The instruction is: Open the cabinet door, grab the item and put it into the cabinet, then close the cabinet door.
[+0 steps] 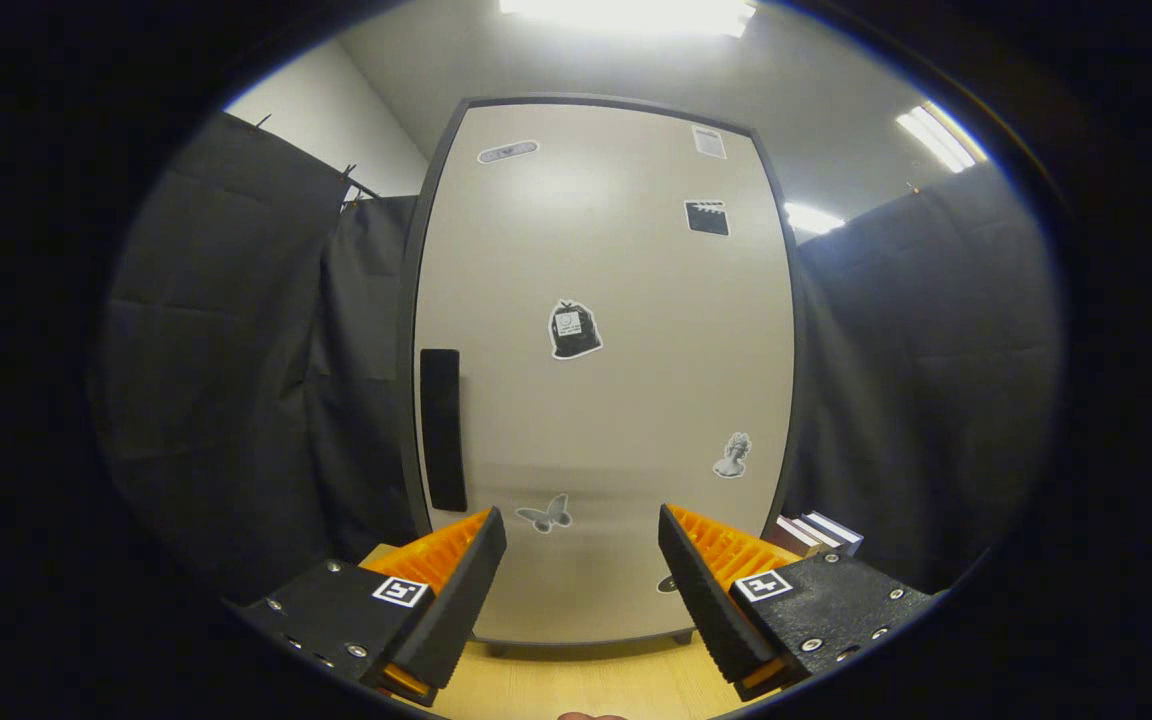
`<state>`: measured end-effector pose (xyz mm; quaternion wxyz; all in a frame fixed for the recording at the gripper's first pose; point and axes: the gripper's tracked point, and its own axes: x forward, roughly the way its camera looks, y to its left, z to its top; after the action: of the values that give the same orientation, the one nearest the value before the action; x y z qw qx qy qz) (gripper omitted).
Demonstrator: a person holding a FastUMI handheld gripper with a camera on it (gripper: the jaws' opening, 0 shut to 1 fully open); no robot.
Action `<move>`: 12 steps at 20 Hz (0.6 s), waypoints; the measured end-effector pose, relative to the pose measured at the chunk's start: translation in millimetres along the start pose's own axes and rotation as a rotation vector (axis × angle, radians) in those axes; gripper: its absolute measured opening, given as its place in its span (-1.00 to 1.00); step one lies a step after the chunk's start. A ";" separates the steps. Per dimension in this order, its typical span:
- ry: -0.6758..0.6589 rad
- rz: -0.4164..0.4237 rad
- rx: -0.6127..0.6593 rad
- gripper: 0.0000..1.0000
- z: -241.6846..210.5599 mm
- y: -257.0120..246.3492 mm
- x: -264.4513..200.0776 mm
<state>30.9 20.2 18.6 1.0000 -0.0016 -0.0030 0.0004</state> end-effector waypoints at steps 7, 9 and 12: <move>-0.006 0.071 -0.025 0.90 6.9 60.7 38.8; 0.019 0.083 -0.018 0.90 2.0 77.7 54.1; 0.050 0.093 -0.012 0.78 -4.4 95.3 75.4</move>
<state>106.3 115.5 14.4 0.9986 -0.0077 0.0222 0.0466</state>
